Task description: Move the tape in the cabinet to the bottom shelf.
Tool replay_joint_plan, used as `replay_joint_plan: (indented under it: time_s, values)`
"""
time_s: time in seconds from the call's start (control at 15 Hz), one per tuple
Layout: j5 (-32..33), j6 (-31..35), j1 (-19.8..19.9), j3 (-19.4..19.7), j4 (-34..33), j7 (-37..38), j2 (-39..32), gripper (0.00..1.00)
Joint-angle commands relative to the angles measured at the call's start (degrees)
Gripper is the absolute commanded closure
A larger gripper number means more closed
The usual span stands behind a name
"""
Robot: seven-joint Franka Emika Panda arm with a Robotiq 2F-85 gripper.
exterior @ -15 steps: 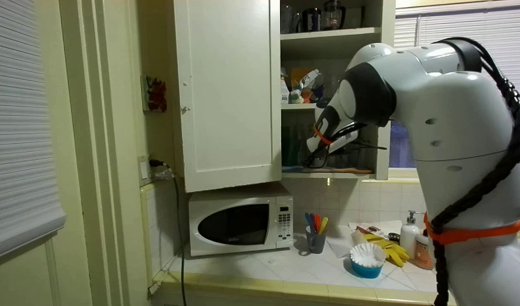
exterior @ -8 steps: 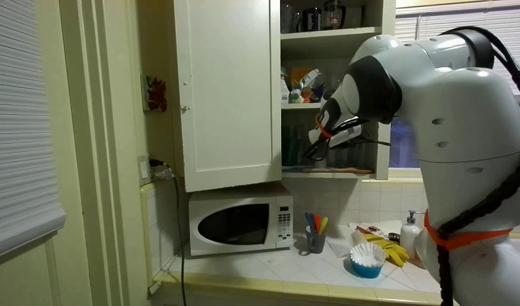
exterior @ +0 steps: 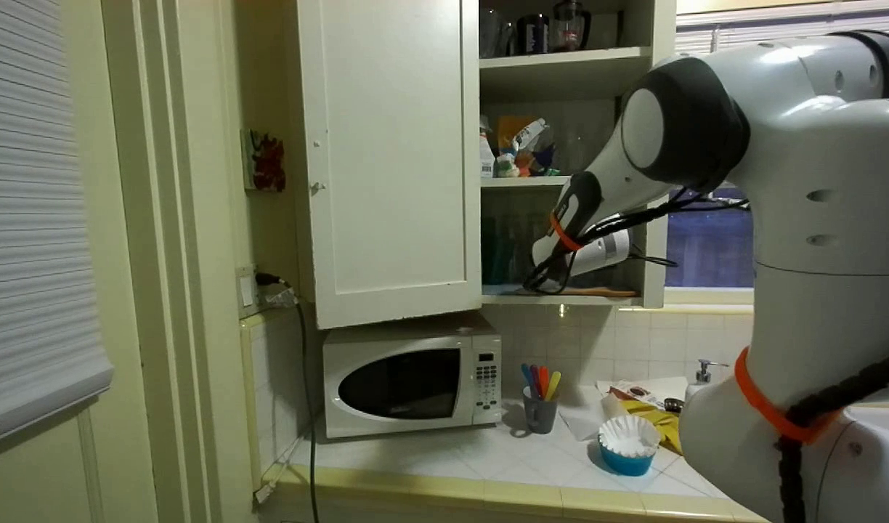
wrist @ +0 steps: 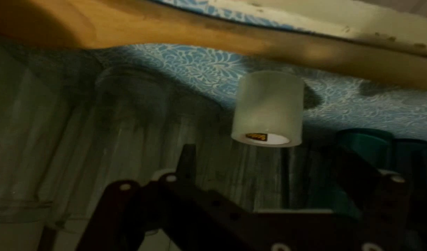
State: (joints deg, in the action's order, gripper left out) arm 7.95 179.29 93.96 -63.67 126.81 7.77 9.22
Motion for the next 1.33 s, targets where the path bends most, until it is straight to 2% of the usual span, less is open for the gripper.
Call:
replay_joint_plan:
  time_s: [0.0,0.13,0.27,0.33,0.4,0.47,0.53,0.73,0.87,0.93,1.07,1.2,1.27]
  values:
    - [-1.66,10.75,-13.82,12.84,5.72,-8.61,-4.48,0.0]
    - [2.51,14.02,-20.78,19.22,7.23,-10.99,-7.87,0.0]
    - [6.91,18.75,-23.01,21.88,9.63,-8.35,-8.14,0.0]
    - [3.76,21.34,-31.78,29.83,11.43,-11.6,-8.08,0.0]
    - [12.63,24.51,-24.23,24.56,13.22,-3.14,-6.18,0.0]
    - [14.82,27.84,-25.18,26.8,15.64,-1.59,-3.86,0.0]
    - [15.58,32.33,-24.38,27.78,18.33,-0.05,-1.01,0.0]
    - [12.6,41.44,-23.75,31.7,25.4,6.08,6.26,0.0]
    - [15.31,42.39,-24.62,36.44,29.66,13.82,11.25,0.0]
    - [17.73,41.32,-26.33,39.87,31.62,17.9,13.6,0.0]
    - [25.31,39.57,-28.24,46.0,35.24,24.0,19.46,0.0]
    - [33.03,37.84,-26.23,49.7,31.59,29.36,20.91,0.0]
    - [36.64,38.68,-26.18,52.48,31.98,32.25,22.93,0.0]
